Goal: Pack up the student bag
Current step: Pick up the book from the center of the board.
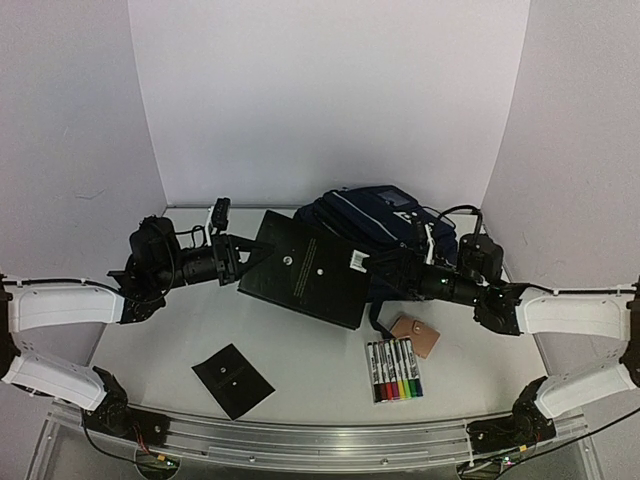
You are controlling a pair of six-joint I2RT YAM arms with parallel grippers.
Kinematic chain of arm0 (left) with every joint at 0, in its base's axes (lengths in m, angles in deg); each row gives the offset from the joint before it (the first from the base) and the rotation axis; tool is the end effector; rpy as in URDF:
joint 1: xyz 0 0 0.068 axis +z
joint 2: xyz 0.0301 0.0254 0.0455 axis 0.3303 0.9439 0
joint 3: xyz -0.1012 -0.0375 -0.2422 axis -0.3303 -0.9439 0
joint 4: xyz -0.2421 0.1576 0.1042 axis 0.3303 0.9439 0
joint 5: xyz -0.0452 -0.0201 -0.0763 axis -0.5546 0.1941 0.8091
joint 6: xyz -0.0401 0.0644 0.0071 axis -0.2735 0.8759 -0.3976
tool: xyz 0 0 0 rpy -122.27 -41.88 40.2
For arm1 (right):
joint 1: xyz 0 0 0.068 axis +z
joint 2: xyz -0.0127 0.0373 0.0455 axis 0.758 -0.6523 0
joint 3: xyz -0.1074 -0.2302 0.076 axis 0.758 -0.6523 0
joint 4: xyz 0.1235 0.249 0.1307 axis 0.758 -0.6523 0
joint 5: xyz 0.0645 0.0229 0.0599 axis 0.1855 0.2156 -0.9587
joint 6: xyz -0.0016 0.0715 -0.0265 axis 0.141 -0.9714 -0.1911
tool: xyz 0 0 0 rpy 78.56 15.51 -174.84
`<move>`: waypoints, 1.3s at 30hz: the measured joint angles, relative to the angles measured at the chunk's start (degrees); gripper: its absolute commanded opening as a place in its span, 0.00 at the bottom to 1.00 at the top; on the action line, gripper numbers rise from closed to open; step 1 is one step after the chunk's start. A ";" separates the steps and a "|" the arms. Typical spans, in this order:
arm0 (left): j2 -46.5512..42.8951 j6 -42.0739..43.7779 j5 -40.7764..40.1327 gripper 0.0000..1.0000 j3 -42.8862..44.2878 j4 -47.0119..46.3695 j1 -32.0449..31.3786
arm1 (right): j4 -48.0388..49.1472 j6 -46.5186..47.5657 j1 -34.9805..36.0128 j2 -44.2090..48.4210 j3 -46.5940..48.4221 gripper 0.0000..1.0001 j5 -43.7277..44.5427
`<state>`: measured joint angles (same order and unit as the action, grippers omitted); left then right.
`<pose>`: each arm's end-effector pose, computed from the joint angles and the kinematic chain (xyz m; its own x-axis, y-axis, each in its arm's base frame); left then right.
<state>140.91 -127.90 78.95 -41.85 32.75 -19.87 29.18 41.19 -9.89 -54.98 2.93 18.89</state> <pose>0.2393 -0.2384 0.2375 -0.7828 -0.2786 -0.5564 0.5270 0.1784 -0.8309 0.2432 0.2402 0.2110 -0.7197 0.2155 -0.6599 -0.5900 0.3112 0.7450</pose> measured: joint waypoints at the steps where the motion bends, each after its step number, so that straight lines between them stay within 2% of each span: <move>1: -0.13 -0.25 -0.08 0.00 -0.06 -0.77 0.00 | 1.85 -1.20 0.00 -0.98 -0.38 0.97 -0.83; 4: -0.15 -0.91 -0.05 0.00 -0.19 -4.01 0.00 | 8.15 -4.82 0.00 -5.13 -0.60 0.87 -4.49; 9: -0.03 -1.60 0.46 0.00 -0.29 -6.73 0.11 | 17.23 -10.20 0.01 -10.23 -0.16 0.54 -9.85; 14: 0.54 -2.31 1.69 0.00 -0.29 -8.42 0.11 | 23.55 -13.25 0.20 -10.97 1.48 0.22 -12.17; 16: 0.97 -2.91 2.41 0.05 -0.21 -8.83 0.12 | 24.83 -14.25 0.23 -10.97 1.84 0.10 -12.50; 18: 1.56 -3.42 3.03 0.15 0.17 -9.23 0.33 | 25.99 -15.01 0.14 -10.93 1.90 0.00 -12.99; 21: 2.19 -3.00 4.63 0.41 1.76 -8.89 0.99 | 26.18 -15.93 -0.07 -10.25 2.38 0.00 -13.16; 24: 2.27 -0.71 6.52 0.64 4.00 -4.75 0.91 | 22.77 -15.41 -0.30 -9.47 4.13 0.00 -13.55; 27: 2.23 3.18 9.20 0.72 6.44 1.27 0.84 | 16.65 -14.09 -0.60 -9.21 6.84 0.00 -14.47; 32: 2.30 9.66 13.85 0.70 10.43 13.81 0.96 | 5.96 -10.83 -1.28 -8.08 11.02 0.00 -16.89; 39: 2.77 14.89 18.69 0.43 12.51 21.92 0.98 | -3.31 -7.51 -2.24 -6.69 14.68 0.00 -20.24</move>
<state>143.68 -113.01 97.64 -29.35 54.67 -18.89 25.87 33.68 -12.13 -61.67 17.61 -1.35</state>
